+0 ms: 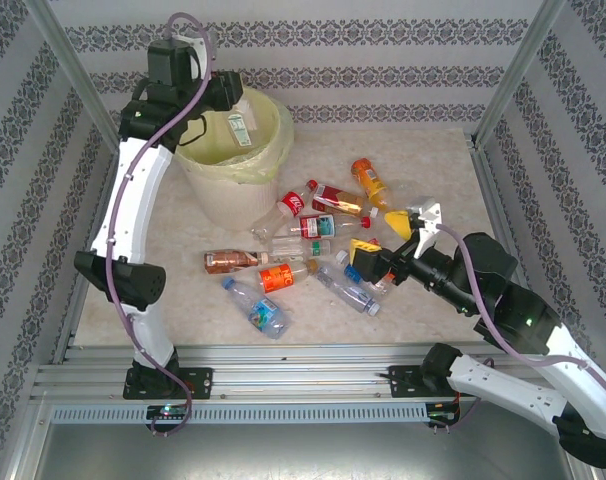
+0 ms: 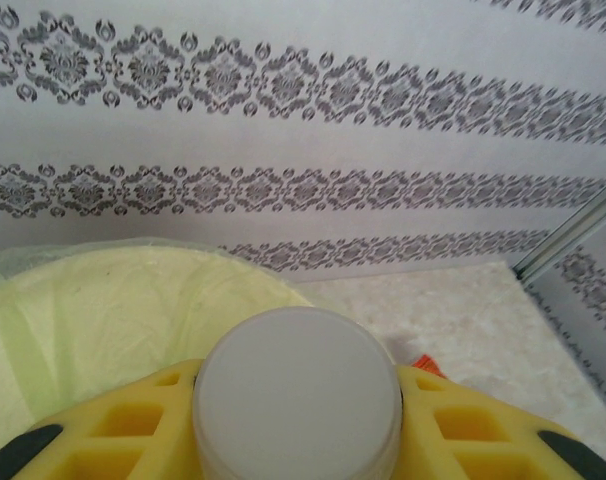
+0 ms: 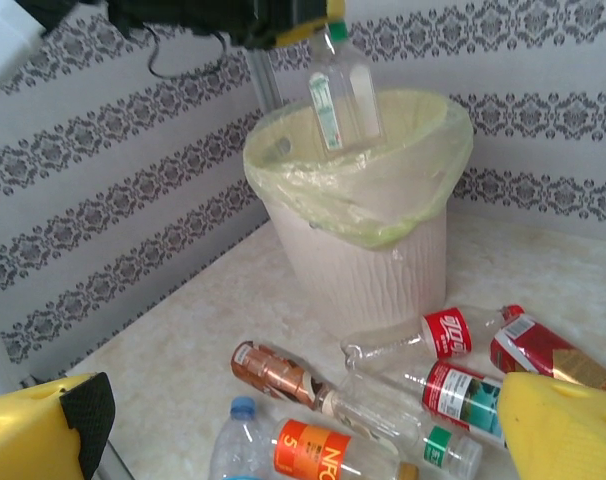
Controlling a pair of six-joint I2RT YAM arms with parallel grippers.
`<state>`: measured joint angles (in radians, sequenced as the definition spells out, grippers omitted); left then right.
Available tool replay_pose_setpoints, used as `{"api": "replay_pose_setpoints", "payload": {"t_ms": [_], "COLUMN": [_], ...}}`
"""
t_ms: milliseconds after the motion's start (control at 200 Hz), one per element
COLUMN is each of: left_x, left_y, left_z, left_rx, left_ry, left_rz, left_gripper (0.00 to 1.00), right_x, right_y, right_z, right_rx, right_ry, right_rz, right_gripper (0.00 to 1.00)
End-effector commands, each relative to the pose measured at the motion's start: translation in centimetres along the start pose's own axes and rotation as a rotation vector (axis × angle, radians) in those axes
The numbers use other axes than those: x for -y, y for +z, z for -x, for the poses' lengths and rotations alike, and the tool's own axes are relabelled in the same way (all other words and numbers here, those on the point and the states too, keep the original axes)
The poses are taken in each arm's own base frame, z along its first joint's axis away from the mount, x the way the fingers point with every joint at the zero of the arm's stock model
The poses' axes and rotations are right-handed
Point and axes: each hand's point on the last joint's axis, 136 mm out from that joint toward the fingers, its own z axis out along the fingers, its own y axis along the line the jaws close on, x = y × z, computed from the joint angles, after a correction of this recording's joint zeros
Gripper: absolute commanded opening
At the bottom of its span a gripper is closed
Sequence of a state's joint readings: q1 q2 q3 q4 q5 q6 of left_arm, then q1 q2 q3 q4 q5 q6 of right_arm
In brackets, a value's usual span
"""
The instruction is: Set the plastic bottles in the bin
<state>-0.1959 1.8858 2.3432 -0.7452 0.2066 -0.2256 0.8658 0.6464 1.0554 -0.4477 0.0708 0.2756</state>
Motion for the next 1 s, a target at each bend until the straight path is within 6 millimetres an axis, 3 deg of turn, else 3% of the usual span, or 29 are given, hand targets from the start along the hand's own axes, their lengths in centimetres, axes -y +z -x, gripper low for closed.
{"api": "replay_pose_setpoints", "payload": {"t_ms": [0, 605, 994], "left_x": [-1.0, -3.8, -4.4], "left_y": [0.7, 8.0, 10.8], "left_z": [-0.5, -10.6, -15.1], "left_rx": [-0.017, -0.328, -0.445], "left_ry": [0.076, 0.083, 0.020], "left_rz": [0.033, 0.044, 0.025], "left_gripper": [0.32, 0.32, 0.37], "right_x": [-0.2, 0.2, 0.9], "right_y": [-0.2, 0.2, -0.2], "right_z": [1.1, -0.3, -1.4], "right_rx": [0.048, -0.019, -0.051], "right_ry": [-0.029, -0.017, -0.005], "right_rz": [0.008, -0.008, -0.039], "right_gripper": [0.98, 0.98, 0.98]}}
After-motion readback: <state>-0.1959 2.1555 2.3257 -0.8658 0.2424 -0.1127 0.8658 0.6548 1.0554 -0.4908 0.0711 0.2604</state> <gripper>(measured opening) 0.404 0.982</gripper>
